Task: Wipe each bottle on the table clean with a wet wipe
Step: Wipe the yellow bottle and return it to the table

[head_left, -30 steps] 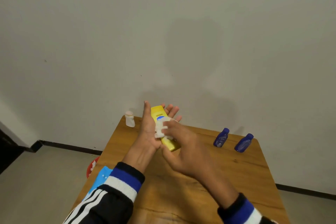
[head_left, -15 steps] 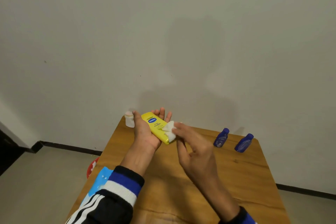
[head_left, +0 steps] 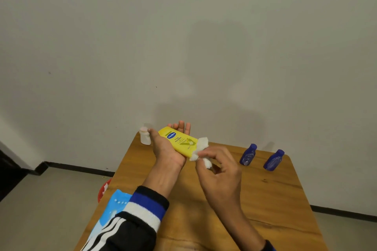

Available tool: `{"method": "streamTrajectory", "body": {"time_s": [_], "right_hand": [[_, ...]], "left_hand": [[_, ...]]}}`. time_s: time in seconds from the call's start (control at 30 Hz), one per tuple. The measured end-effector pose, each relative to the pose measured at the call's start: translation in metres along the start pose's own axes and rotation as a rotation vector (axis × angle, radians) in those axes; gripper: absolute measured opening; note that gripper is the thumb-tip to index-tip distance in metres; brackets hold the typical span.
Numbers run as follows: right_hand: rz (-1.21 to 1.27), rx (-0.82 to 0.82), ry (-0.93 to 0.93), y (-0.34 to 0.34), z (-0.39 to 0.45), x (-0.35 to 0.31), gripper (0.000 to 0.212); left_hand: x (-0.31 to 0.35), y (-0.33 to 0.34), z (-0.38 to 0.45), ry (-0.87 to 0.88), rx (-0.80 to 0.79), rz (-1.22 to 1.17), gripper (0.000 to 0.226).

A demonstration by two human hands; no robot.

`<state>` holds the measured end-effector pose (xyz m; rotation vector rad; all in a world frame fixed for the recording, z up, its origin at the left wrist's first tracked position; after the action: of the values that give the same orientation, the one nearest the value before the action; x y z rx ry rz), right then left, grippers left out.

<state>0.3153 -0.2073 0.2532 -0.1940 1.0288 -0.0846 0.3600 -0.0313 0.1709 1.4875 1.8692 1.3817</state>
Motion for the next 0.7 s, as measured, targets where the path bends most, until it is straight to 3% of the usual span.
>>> {"method": "streamTrajectory", "body": {"time_s": [0.13, 0.33, 0.43, 0.57, 0.7], "right_hand": [[0.054, -0.167, 0.011, 0.014, -0.019, -0.013, 0.021], [0.048, -0.015, 0.019, -0.014, 0.041, -0.015, 0.025], [0.088, -0.1, 0.208, 0.005, 0.054, 0.008, 0.019], [0.186, -0.133, 0.312, 0.018, 0.019, 0.018, 0.009], [0.578, -0.305, 0.705, 0.034, -0.029, 0.039, 0.012]], "left_hand": [[0.004, 0.004, 0.003, -0.033, -0.045, 0.069, 0.063], [-0.021, 0.017, -0.022, -0.262, -0.365, 0.444, 0.069], [-0.036, 0.023, -0.039, -0.346, -0.449, 0.526, 0.08], [-0.02, 0.027, -0.033, -0.233, -0.421, 0.408, 0.062], [0.009, 0.025, -0.023, -0.137, -0.422, 0.379, 0.051]]}}
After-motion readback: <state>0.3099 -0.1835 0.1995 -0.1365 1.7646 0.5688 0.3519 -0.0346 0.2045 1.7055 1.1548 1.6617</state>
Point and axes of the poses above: each hand's wrist, its own z-axis towards the middle knuckle, its own y-axis out of the palm, x = y × z, the point moved 9 cm from there along z, towards the middle knuckle, and after that the axes turned 1 degree about z, right-handed, at the moved point
